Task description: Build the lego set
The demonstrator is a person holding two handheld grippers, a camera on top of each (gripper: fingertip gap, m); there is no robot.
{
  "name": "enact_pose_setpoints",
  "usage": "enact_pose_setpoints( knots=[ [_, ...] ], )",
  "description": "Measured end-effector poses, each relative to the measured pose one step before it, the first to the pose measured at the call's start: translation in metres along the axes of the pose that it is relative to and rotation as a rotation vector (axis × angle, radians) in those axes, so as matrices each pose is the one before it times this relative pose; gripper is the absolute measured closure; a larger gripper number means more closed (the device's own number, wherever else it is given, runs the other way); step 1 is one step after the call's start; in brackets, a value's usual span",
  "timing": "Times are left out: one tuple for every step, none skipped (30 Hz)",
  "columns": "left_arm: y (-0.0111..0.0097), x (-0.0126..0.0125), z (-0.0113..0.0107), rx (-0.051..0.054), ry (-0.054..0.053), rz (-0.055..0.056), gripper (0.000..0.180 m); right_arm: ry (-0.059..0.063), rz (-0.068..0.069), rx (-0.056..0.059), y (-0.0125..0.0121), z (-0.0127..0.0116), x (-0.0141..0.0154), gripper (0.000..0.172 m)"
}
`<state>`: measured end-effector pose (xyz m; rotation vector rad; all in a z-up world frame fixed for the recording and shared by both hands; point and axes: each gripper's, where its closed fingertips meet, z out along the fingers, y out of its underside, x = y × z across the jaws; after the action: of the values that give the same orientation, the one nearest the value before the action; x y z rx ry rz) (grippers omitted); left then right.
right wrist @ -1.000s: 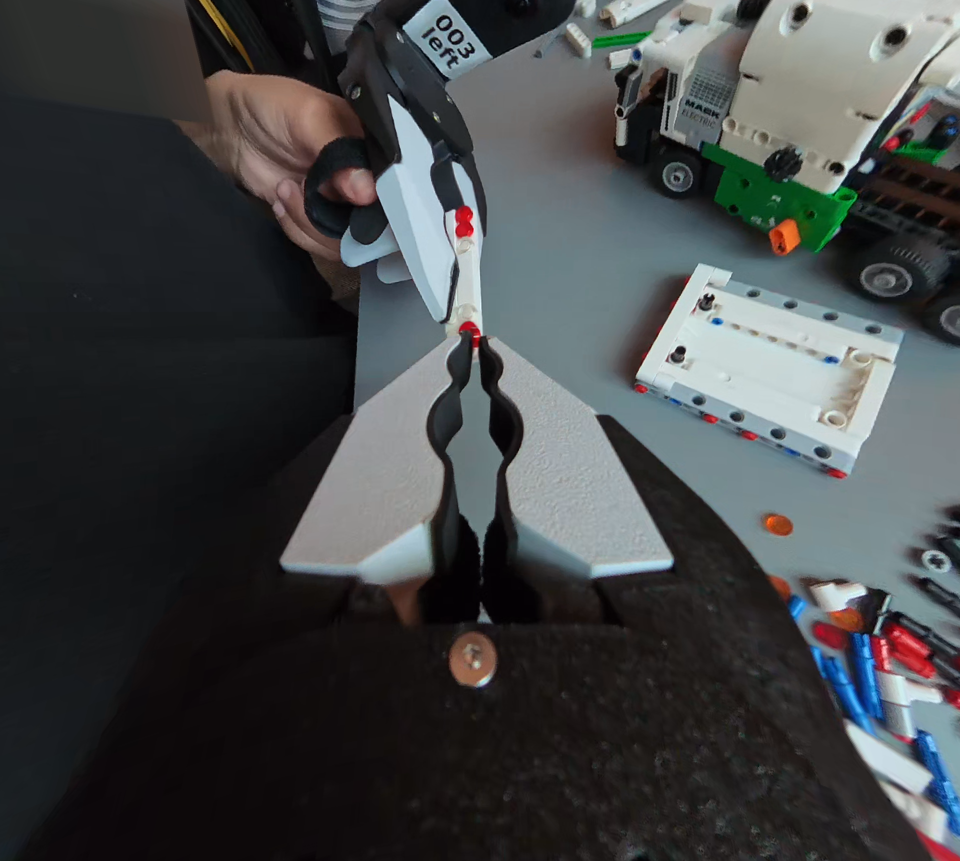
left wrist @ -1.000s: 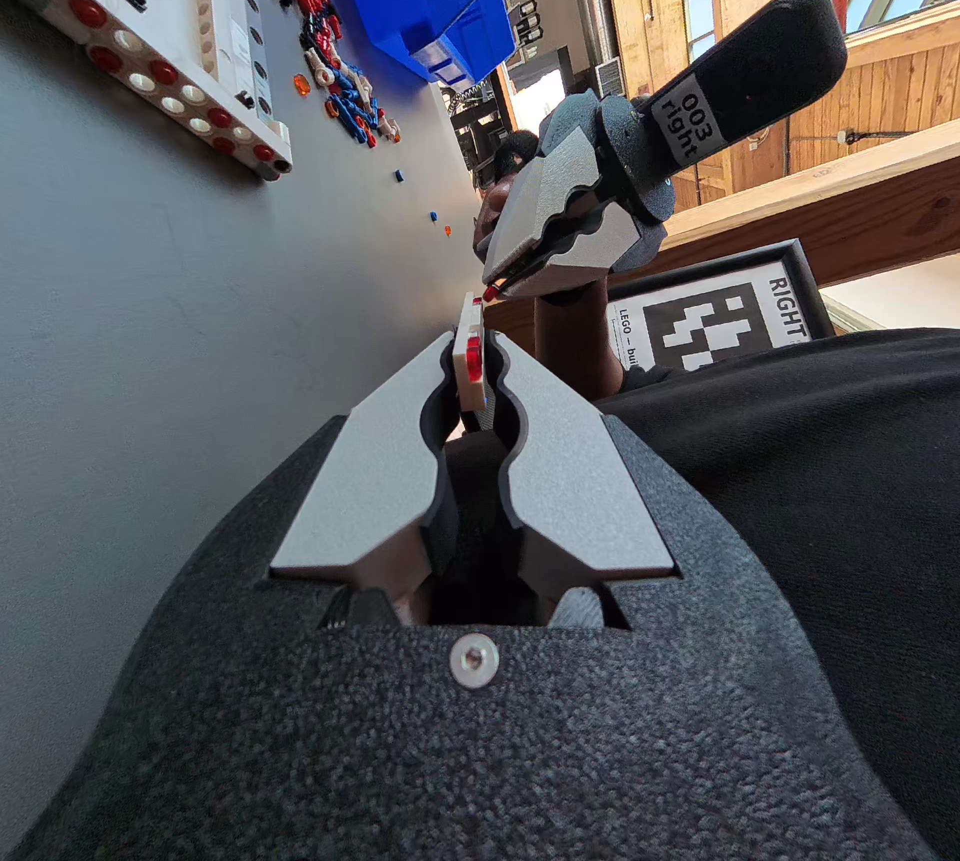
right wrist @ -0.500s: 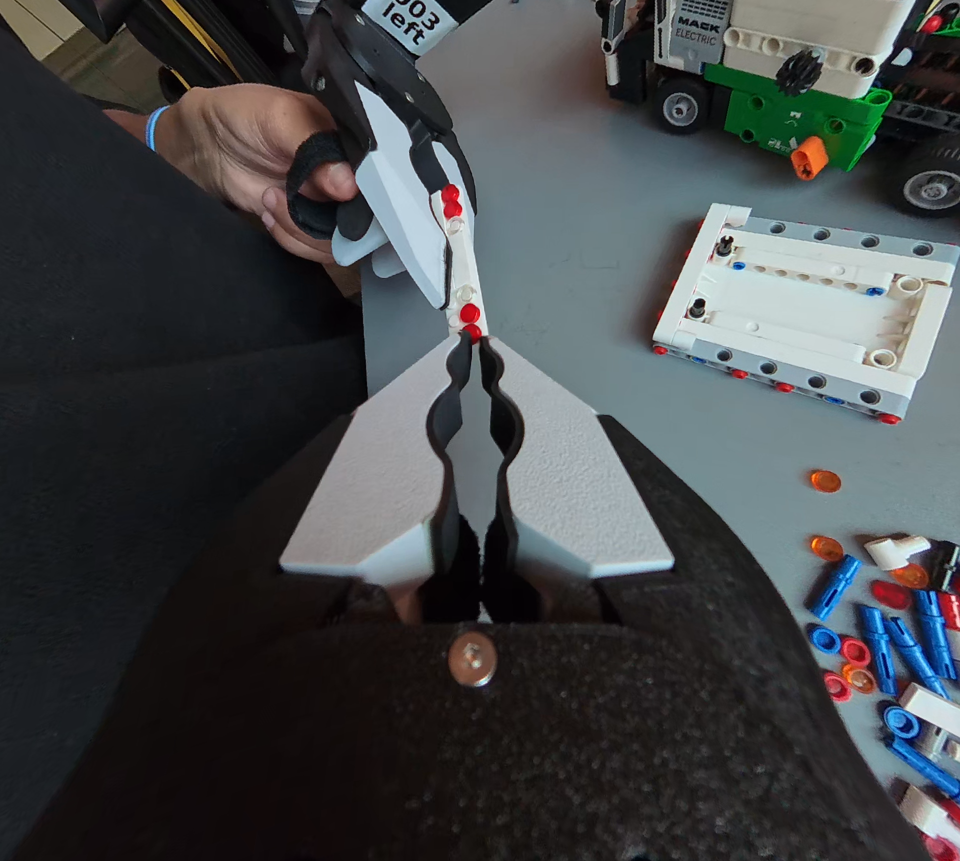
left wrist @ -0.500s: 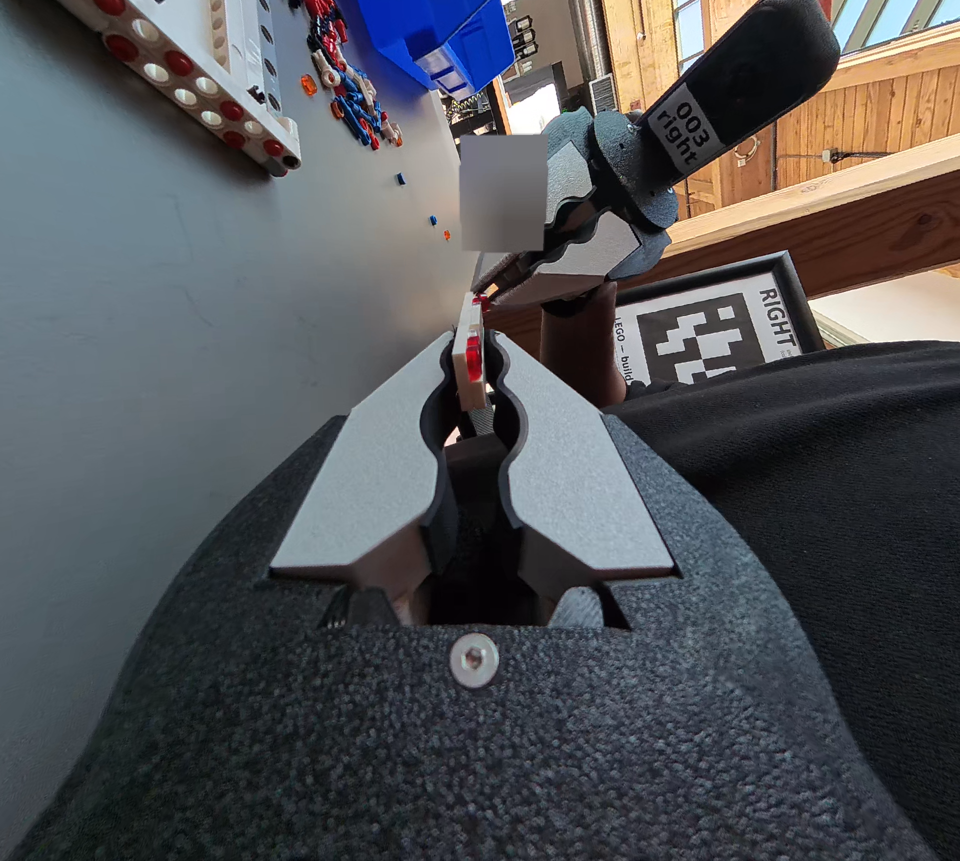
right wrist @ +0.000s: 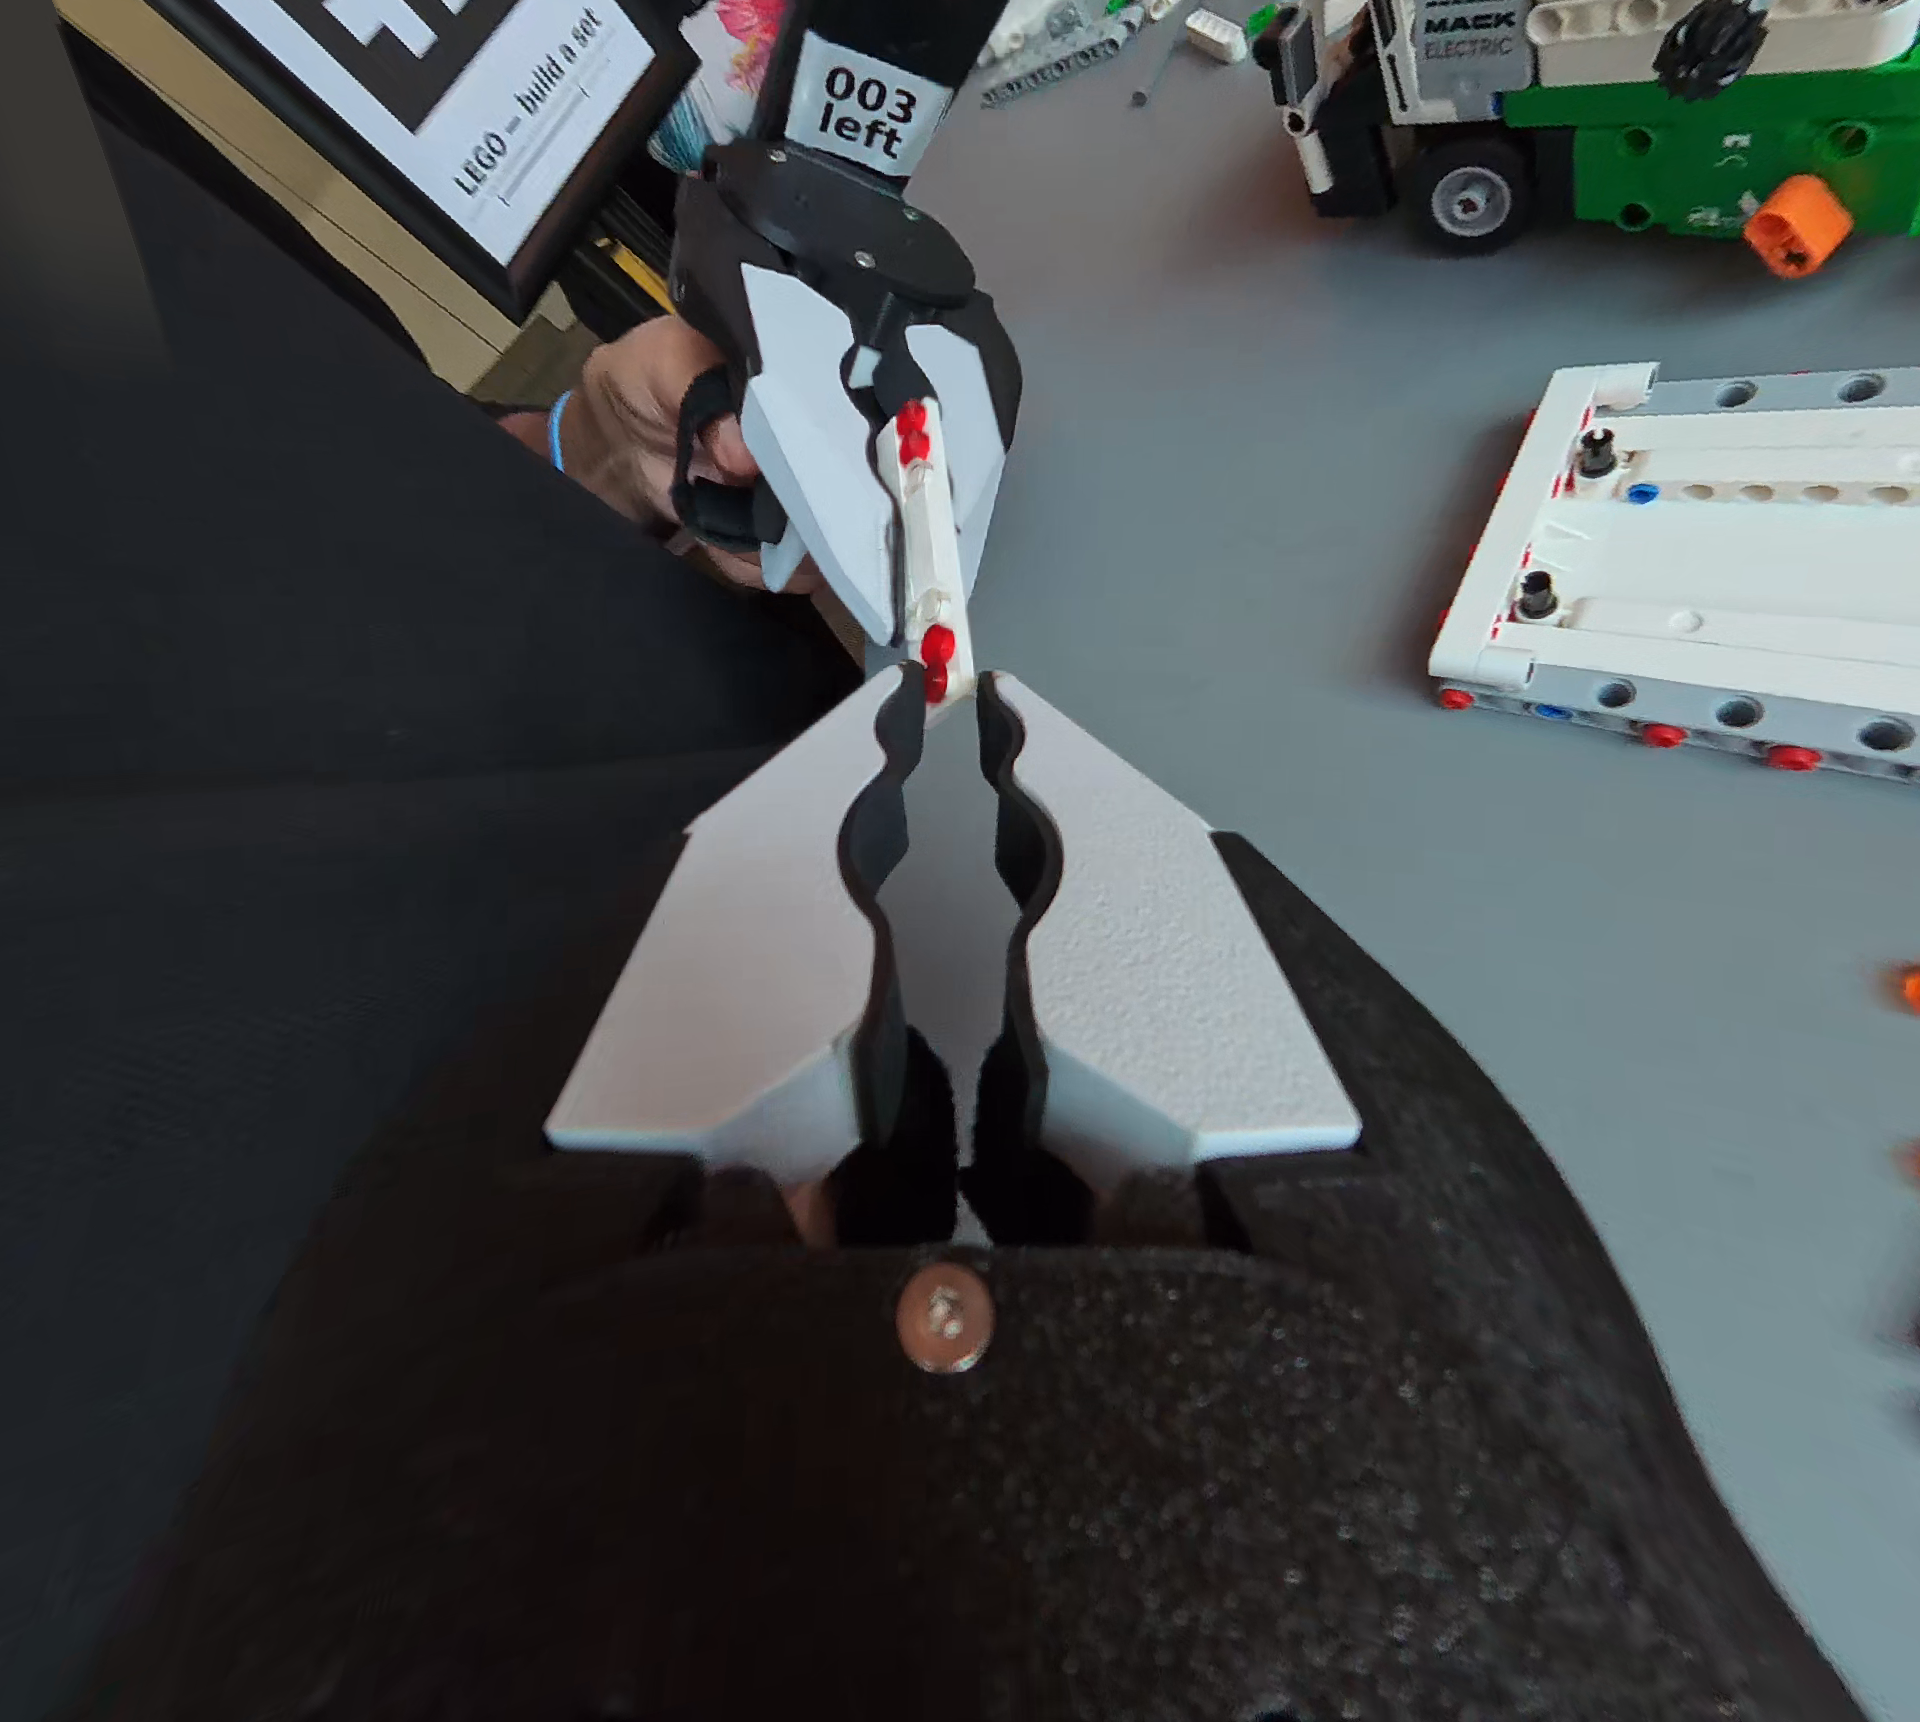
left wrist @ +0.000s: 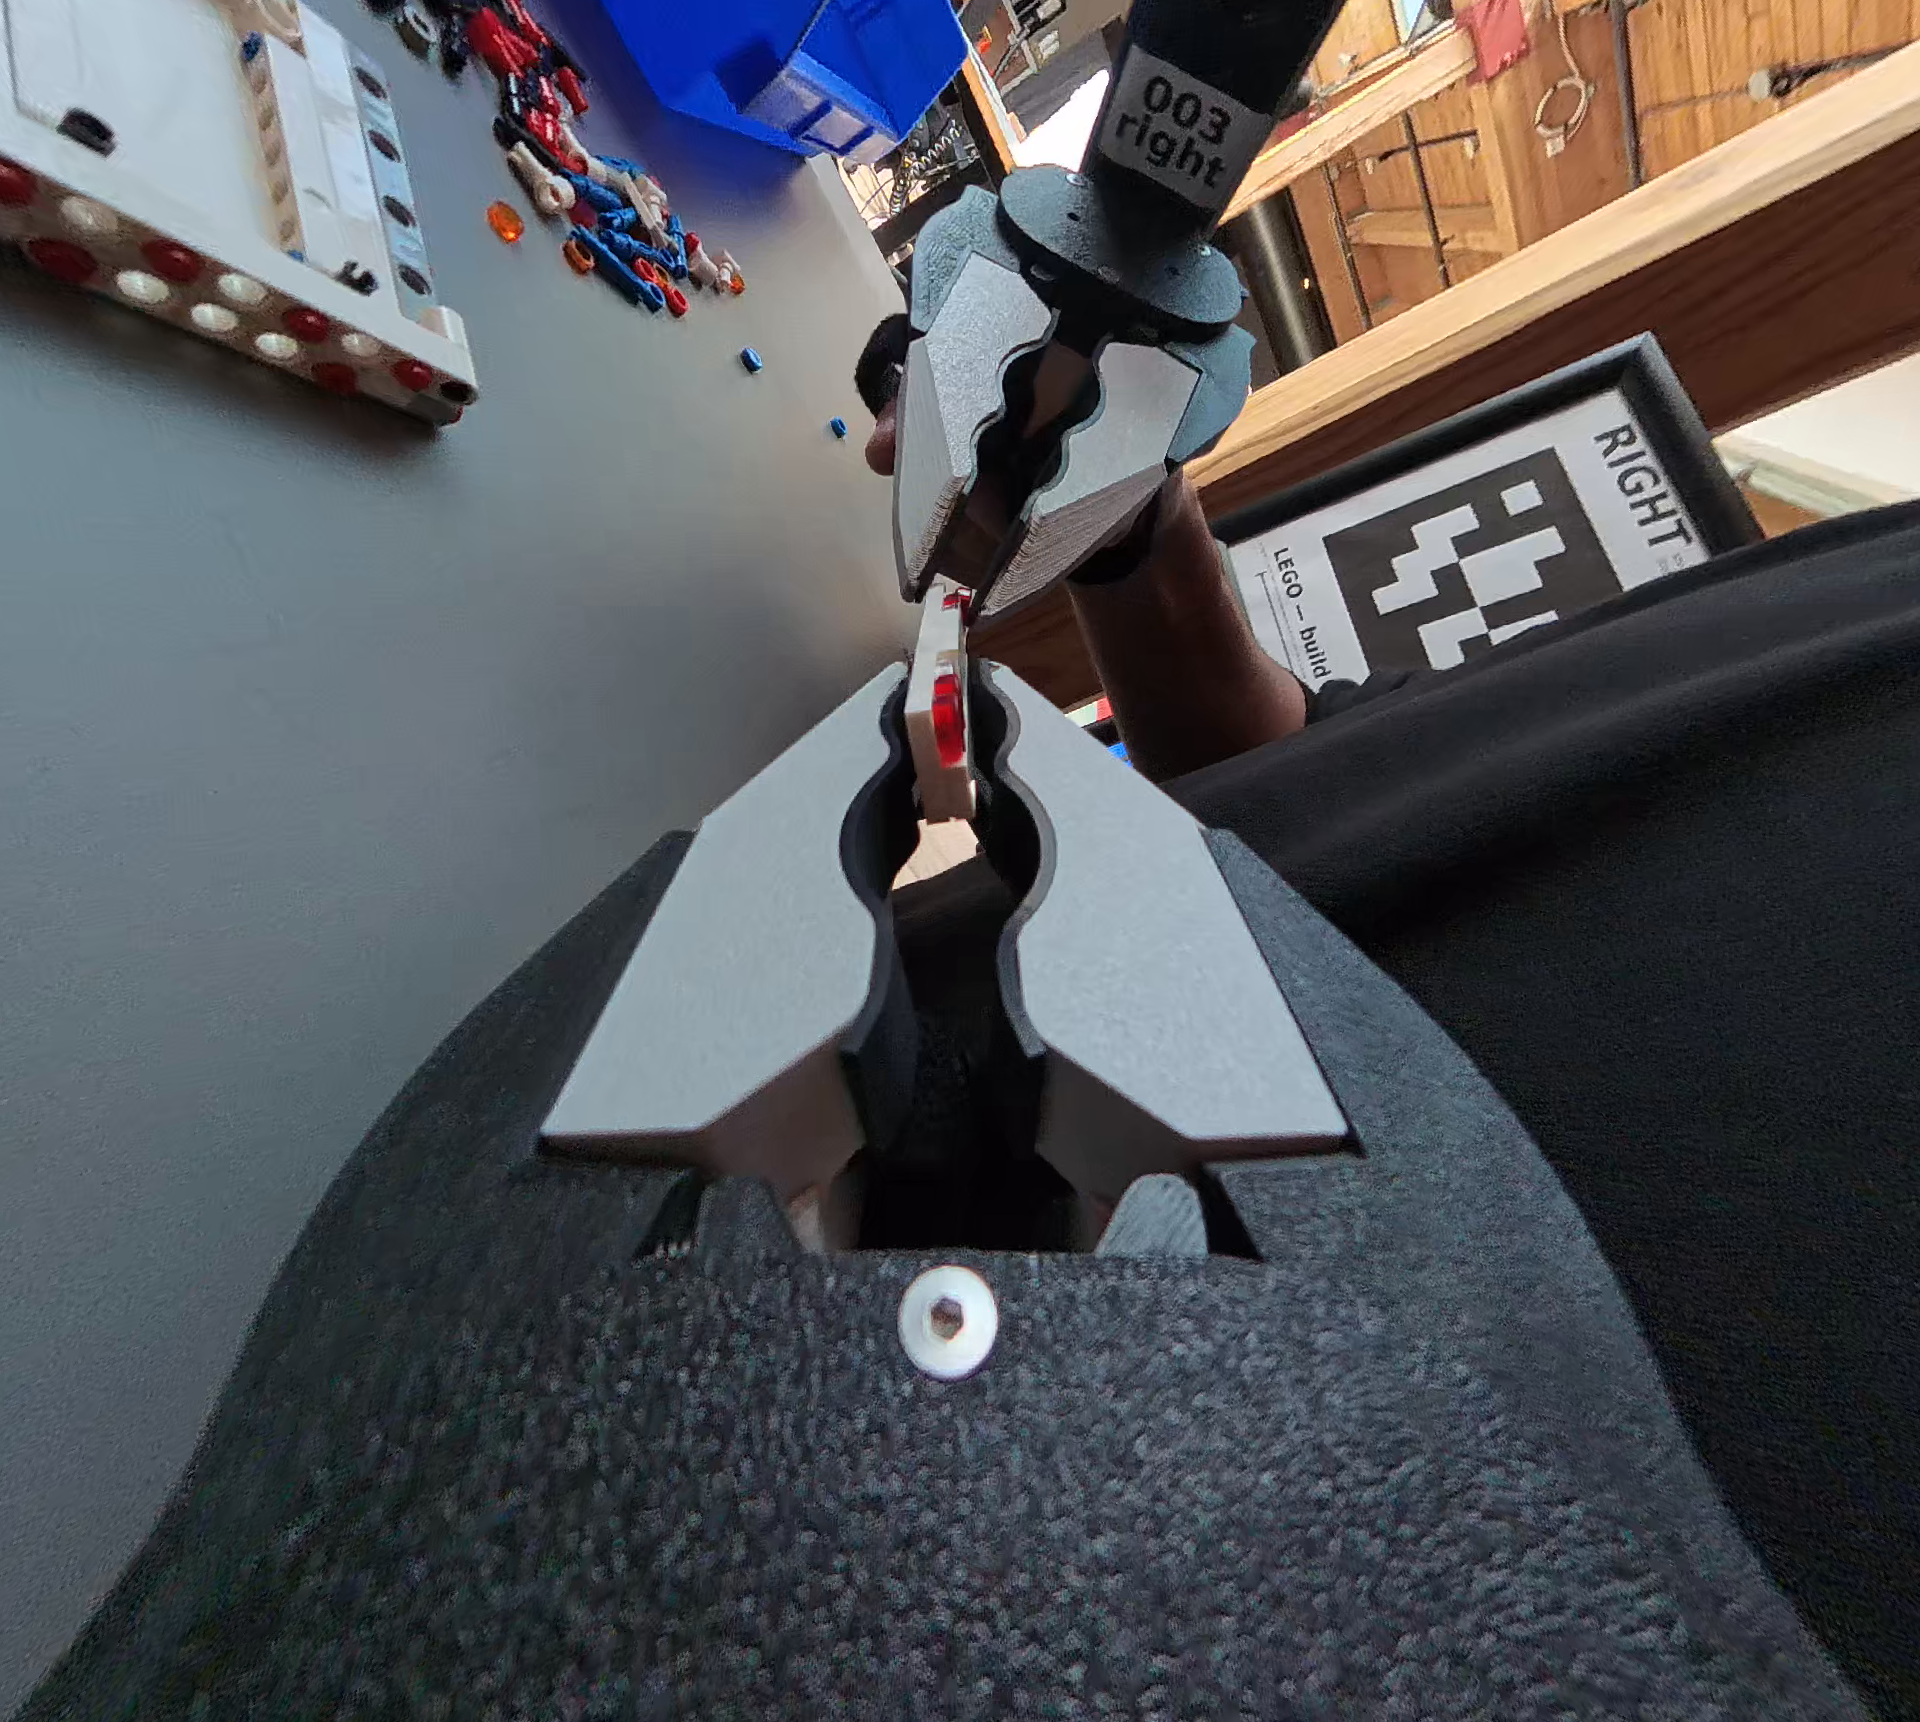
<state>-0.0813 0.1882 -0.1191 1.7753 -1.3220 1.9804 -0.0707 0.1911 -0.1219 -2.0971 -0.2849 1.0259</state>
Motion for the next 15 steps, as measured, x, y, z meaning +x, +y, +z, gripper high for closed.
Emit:
enact_pose_setpoints(
  knots=[
    [0.00031, 0.00231, -0.00028, -0.0108, -0.0042, 0.0354, 0.175, -0.0204, 0.0107, 0.015, -0.00087, -0.00049, -0.00246, 0.164],
    [0.00082, 0.00242, -0.00025, -0.0142, -0.0005, 0.0297, 0.176, -0.0201, 0.0025, 0.0094, -0.00016, -0.00028, -0.00303, 0.164],
    [0.00047, 0.00188, -0.0003, -0.0115, -0.0008, 0.0289, 0.175, -0.0176, 0.0032, 0.0066, 0.00026, -0.00024, -0.00275, 0.164],
    [0.00028, 0.00161, -0.00017, -0.0082, -0.0032, 0.0349, 0.175, -0.0133, 0.0107, 0.0054, 0.00011, -0.00008, -0.00178, 0.164],
    [0.00046, 0.0017, -0.00006, -0.0092, -0.0016, 0.0408, 0.175, -0.0166, 0.0092, 0.0077, -0.00035, -0.00021, -0.00202, 0.165],
    [0.00064, 0.00221, -0.00007, -0.0112, 0.0012, 0.0399, 0.175, -0.0201, 0.003, 0.006, 0.00017, -0.00028, -0.00275, 0.165],
    [0.00037, 0.00206, -0.00027, -0.0112, 0.0014, 0.0385, 0.175, -0.0157, -0.0007, 0.0057, 0.00008, -0.00005, -0.00248, 0.165],
    [-0.00004, 0.00252, -0.0006, -0.0095, 0.0048, 0.0386, 0.176, -0.0136, 0.0008, 0.0096, -0.00055, 0.00011, -0.00231, 0.165],
    [-0.00049, 0.0031, -0.00095, -0.0089, 0.0111, 0.0315, 0.176, -0.0226, 0.0033, 0.0135, -0.00093, 0.00027, -0.00362, 0.165],
    [-0.00054, 0.00254, -0.00101, -0.0089, 0.0092, 0.0233, 0.176, -0.0203, 0.0023, 0.0137, -0.00085, 0.00039, -0.00341, 0.166],
    [-0.00074, 0.0016, -0.00078, -0.0065, 0.0043, 0.0212, 0.176, -0.0085, -0.0021, 0.0132, -0.00098, 0.00033, -0.00182, 0.166],
    [-0.00088, 0.00267, -0.0006, -0.0036, 0.0109, 0.0191, 0.176, -0.0125, -0.008, 0.0159, -0.00135, 0.00004, -0.00278, 0.166],
    [-0.00038, 0.00233, 0.00005, -0.0057, 0.0077, 0.0154, 0.176, -0.0214, -0.0052, 0.0095, -0.00065, -0.0002, -0.00393, 0.166],
    [0.00035, -0.00032, 0.00044, -0.0106, -0.0095, 0.0137, 0.176, 0.0109, -0.0205, 0.0013, 0.00017, -0.00038, 0.00021, 0.167],
    [0.00146, -0.00006, 0.00087, -0.015, -0.0051, 0.015, 0.176, 0.0228, -0.0302, -0.0107, 0.00185, -0.00023, 0.00139, 0.167]
  ],
)
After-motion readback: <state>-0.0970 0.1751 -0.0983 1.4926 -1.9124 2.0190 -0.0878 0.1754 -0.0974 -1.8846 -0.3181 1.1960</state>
